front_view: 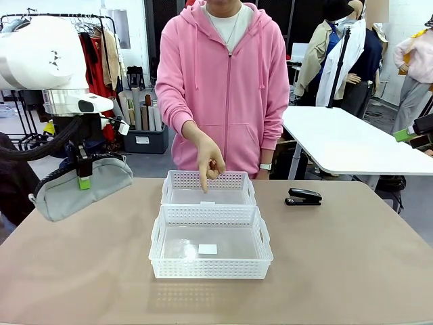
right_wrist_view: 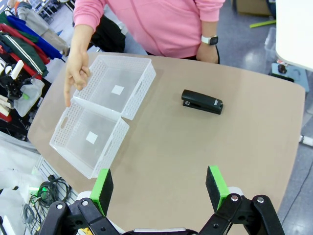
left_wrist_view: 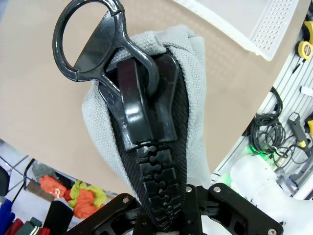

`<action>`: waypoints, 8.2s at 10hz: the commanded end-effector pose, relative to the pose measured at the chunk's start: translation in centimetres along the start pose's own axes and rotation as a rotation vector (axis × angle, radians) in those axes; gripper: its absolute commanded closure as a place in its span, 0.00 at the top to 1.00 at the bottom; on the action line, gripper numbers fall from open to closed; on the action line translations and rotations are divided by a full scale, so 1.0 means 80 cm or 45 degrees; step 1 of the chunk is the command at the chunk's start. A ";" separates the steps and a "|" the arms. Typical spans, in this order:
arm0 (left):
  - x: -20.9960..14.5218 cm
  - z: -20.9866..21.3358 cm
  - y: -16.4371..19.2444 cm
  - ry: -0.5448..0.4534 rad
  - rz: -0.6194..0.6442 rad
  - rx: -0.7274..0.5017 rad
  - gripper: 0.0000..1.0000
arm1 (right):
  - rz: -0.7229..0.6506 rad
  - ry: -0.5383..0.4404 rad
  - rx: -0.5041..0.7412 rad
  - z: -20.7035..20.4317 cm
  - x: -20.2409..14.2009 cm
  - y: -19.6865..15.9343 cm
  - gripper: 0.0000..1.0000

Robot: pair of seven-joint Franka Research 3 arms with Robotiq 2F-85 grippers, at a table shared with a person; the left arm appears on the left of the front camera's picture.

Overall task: Distribute items into two baskets.
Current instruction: Place the picked Pencil pouch into the Organizing basket as instructed by the person, then pick up the Stapler that the person points to.

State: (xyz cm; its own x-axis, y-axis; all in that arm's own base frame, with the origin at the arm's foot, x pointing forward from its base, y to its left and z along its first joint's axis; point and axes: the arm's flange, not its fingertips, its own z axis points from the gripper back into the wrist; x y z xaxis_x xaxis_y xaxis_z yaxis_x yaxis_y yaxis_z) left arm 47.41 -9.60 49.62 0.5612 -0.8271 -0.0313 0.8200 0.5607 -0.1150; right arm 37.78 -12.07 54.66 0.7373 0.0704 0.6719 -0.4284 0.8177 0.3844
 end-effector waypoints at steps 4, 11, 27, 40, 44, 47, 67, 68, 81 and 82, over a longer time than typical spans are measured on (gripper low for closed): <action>0.000 0.000 0.000 0.000 0.000 0.000 0.00 | 0.007 -0.007 0.007 0.001 0.002 0.001 1.00; -0.009 -0.017 -0.114 0.053 -0.159 0.008 0.00 | 0.007 -0.007 0.007 0.001 0.002 0.001 1.00; 0.195 -0.053 -0.259 0.126 -0.673 0.183 0.00 | 0.007 -0.007 0.007 0.001 0.002 0.001 1.00; 0.289 -0.125 -0.290 0.024 -0.772 0.453 0.00 | 0.007 -0.007 0.007 0.001 0.002 0.001 1.00; 0.301 -0.158 -0.285 0.049 -0.792 0.444 0.00 | 0.007 -0.007 0.007 0.001 0.002 0.001 1.00; 0.308 -0.185 -0.281 0.081 -0.795 0.429 0.00 | 0.007 -0.007 0.007 0.001 0.002 0.001 1.00; 0.243 -0.108 -0.274 -0.069 -0.571 0.305 1.00 | 0.007 -0.007 0.007 0.001 0.002 0.001 1.00; 0.239 -0.104 -0.272 -0.091 -0.533 0.308 1.00 | 0.007 -0.007 0.007 0.001 0.002 0.001 1.00; 0.257 -0.104 -0.274 -0.053 -0.564 0.317 1.00 | 0.007 -0.007 0.007 0.001 0.002 0.001 1.00; 0.259 -0.105 -0.276 -0.057 -0.559 0.301 1.00 | 0.007 -0.007 0.007 0.001 0.002 0.001 1.00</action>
State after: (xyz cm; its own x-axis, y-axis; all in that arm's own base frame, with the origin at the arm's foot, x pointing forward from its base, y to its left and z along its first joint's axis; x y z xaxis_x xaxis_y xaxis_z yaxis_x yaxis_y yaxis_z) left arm 39.98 -39.44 43.13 0.1572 -0.9875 0.0127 0.9802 0.1576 0.1201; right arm 37.77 -12.10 54.66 0.7376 0.0701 0.6716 -0.4277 0.8181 0.3844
